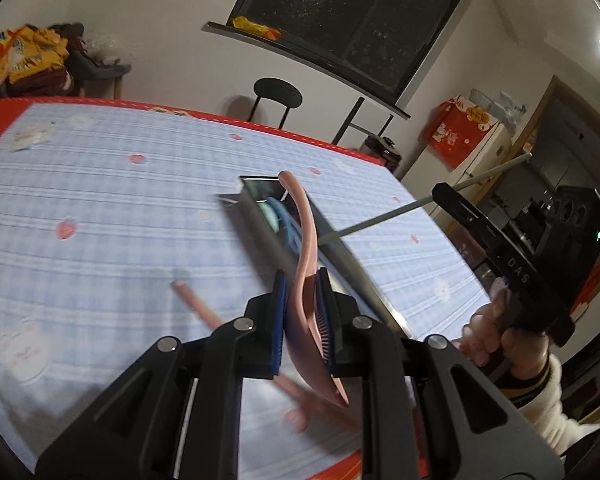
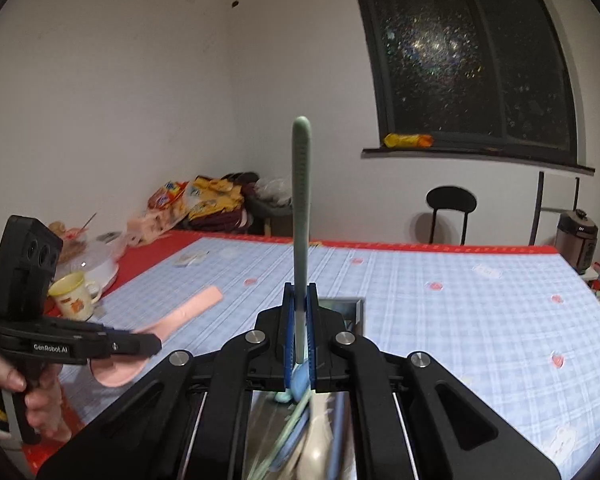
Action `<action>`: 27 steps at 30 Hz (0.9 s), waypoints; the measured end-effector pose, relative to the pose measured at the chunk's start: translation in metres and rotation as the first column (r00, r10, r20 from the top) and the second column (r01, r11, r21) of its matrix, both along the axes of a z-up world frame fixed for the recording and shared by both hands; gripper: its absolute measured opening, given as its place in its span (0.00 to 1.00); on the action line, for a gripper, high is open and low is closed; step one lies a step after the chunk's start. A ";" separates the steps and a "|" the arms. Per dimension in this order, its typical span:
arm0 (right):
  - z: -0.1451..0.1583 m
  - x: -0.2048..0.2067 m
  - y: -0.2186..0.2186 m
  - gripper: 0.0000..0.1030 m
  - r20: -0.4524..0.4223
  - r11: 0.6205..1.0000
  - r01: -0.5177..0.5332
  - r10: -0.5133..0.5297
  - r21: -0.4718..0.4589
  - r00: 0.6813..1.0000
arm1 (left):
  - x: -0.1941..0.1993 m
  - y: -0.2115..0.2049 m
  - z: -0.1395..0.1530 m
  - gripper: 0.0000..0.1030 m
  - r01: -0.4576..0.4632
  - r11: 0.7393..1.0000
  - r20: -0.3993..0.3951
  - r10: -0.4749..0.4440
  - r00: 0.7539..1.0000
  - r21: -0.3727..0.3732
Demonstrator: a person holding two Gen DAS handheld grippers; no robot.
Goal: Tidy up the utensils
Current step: 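Carry the pink spoon with the left tool while the right tool carries chopsticks to the tray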
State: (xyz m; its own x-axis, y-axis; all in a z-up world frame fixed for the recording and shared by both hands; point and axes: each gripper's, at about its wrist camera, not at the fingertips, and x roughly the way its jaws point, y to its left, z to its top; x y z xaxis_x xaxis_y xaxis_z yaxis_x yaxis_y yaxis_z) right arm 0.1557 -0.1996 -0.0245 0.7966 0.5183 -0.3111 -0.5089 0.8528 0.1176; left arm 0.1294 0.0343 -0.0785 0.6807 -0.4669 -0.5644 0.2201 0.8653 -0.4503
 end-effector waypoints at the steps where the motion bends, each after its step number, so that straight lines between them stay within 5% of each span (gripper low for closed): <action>1: 0.000 0.006 -0.001 0.06 0.010 1.000 0.009 -0.009 -0.007 1.000 | 0.006 -0.003 -0.001 0.18 -0.001 1.000 -0.007 0.001 1.000 -0.010; 11: -0.035 0.058 0.001 0.06 -0.056 0.993 0.058 -0.063 -0.102 0.996 | 0.064 -0.047 -0.018 0.18 0.003 1.000 -0.083 -0.005 0.997 -0.017; 27: -0.078 0.068 0.018 0.11 -0.307 0.980 -0.090 0.032 -0.177 0.951 | 0.111 -0.073 -0.047 0.18 -0.069 0.997 -0.137 0.070 0.988 0.017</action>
State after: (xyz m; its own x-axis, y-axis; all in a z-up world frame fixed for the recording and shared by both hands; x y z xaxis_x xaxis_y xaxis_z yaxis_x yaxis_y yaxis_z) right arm 0.2234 -0.1819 -0.1030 0.6193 0.4722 -0.6273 -0.5258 0.8427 0.1153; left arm 0.2407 -0.0388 -0.1256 0.6269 -0.4137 -0.6602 0.0960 0.8819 -0.4615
